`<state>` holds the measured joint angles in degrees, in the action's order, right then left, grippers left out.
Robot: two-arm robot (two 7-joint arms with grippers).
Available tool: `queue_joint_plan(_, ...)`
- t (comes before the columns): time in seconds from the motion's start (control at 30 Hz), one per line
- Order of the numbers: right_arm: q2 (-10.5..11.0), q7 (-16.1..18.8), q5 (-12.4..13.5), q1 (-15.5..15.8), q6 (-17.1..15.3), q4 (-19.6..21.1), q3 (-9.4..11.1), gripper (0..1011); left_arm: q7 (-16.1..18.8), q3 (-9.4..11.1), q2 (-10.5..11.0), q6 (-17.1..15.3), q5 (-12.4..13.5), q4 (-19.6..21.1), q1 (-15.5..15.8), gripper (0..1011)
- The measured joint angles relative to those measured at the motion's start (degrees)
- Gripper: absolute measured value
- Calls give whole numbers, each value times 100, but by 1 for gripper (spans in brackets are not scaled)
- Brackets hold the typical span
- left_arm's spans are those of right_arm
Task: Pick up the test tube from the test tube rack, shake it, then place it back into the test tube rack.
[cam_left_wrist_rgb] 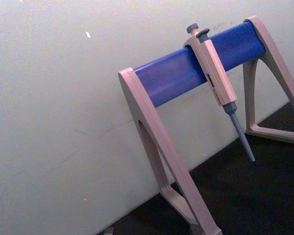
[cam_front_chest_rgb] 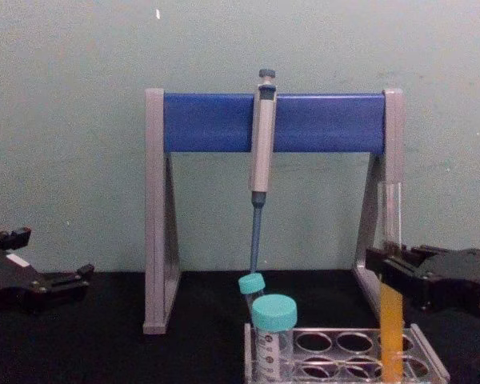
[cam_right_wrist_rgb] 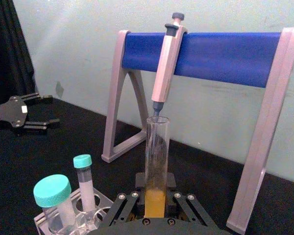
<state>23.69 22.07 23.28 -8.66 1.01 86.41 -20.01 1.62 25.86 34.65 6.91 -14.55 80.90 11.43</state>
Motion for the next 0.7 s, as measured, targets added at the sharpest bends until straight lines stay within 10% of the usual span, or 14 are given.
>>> queue_joint_plan(0.7,4,164,-69,170,289,542,271,229,0,0,0,0,0,0,0,1001)
